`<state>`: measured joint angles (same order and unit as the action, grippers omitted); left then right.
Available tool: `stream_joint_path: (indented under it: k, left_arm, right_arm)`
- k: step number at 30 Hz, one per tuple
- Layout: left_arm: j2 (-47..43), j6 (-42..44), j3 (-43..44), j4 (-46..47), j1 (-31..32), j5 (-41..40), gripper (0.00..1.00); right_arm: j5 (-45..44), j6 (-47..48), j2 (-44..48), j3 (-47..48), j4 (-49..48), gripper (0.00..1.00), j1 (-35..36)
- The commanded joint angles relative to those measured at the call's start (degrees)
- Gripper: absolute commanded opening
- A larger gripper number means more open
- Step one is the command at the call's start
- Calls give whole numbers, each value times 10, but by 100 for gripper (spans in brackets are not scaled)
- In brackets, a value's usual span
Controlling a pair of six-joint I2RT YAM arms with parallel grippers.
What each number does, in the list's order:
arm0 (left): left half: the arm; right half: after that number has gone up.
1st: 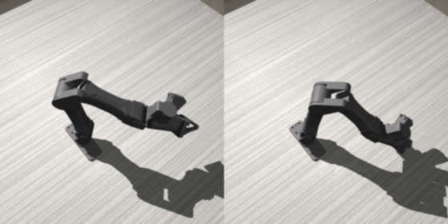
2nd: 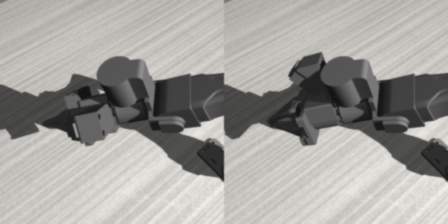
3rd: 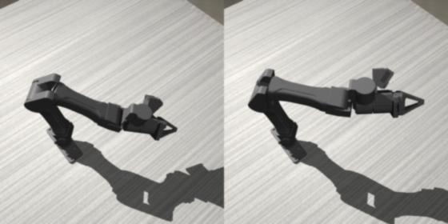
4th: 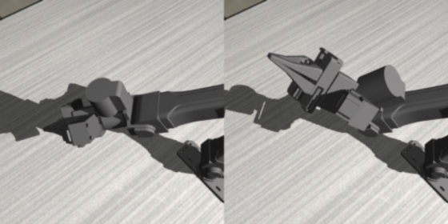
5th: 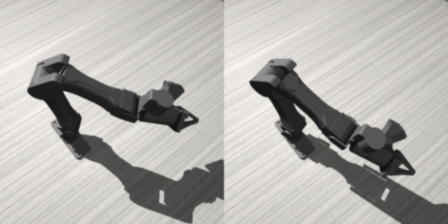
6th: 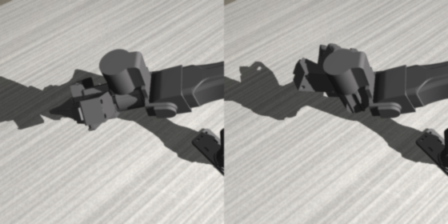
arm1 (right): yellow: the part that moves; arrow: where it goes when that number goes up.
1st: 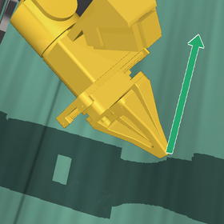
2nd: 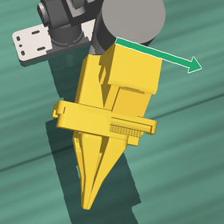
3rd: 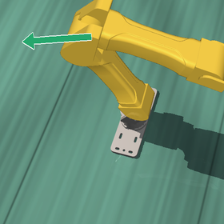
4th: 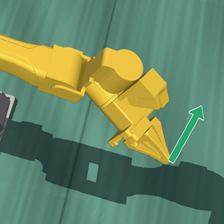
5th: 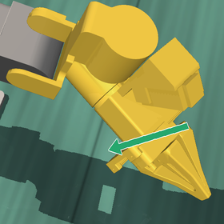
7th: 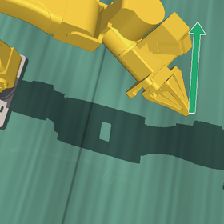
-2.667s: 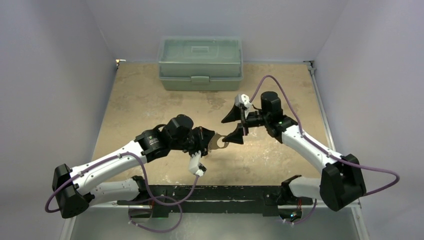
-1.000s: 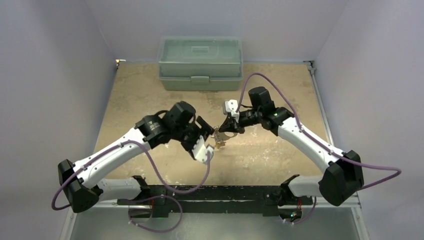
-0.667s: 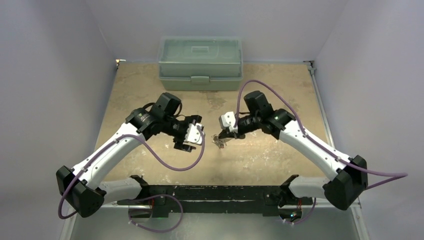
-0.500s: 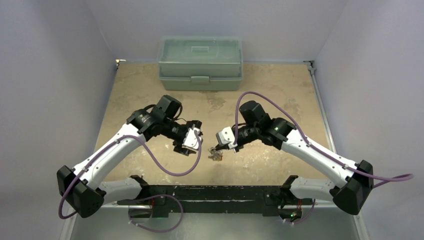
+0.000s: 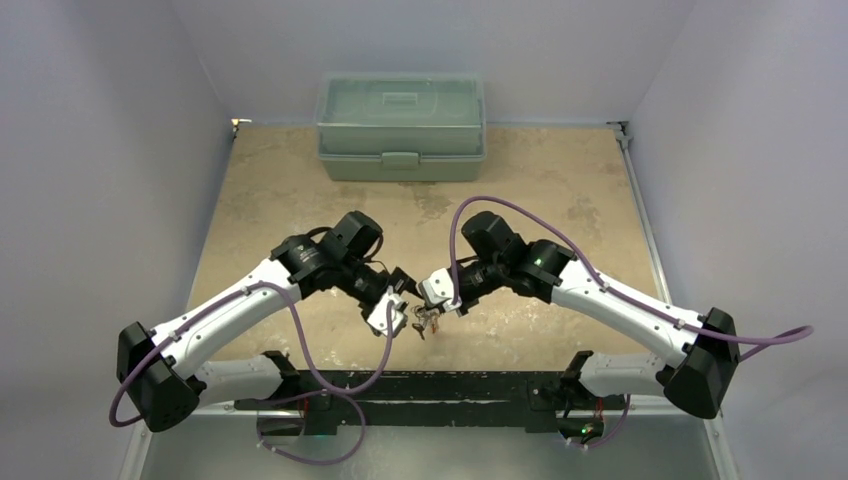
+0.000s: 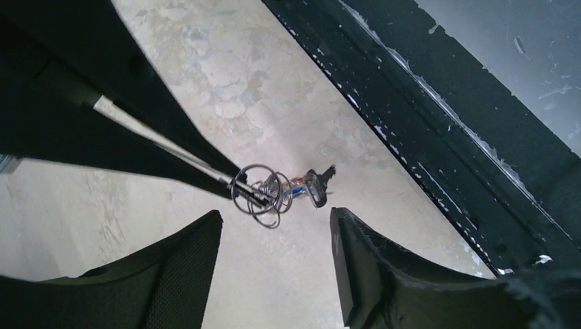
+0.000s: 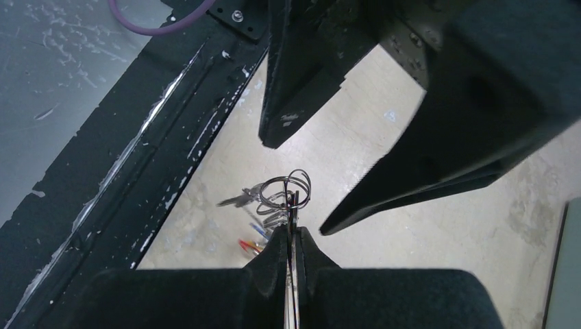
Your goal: Remove the keys from the keyring
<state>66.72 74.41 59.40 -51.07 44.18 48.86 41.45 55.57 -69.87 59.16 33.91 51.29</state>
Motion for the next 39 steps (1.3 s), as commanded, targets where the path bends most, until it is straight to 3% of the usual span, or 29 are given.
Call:
stream_joint_path:
  k: [1, 11, 15, 18, 23, 29, 32, 36, 39]
  left_arm:
    - [-11, -13, -12, 51, 21, 26, 55]
    - [-26, 68, -23, -31, 39, -19, 16]
    - [-28, 75, -23, -45, 39, -32, 10]
    - [-30, 78, -27, -38, 33, -43, 12]
    - [-32, 72, -40, 11, 16, -31, 50]
    - [-5, 82, -38, 50, 16, -17, 57]
    - [7, 81, -40, 67, 24, -1, 67]
    - [10, 72, -45, 75, 45, 3, 63]
    - [6, 65, -43, 63, 45, 2, 48]
  right_arm:
    - [2, 10, 8, 25, -9, 0, 3]
    - [-9, 12, 22, 11, -9, 0, 3]
    - [-4, 12, 24, 10, -6, 0, 3]
    - [-3, 14, 26, 8, -2, 0, 3]
    - [2, 20, 26, 8, 5, 0, 7]
    - [-1, 26, 21, 14, 11, 0, 20]
    - [-7, 27, 18, 18, 10, 0, 24]
    - [-10, 25, 20, 17, 7, 0, 24]
    - [-17, 23, 26, 10, 3, 0, 24]
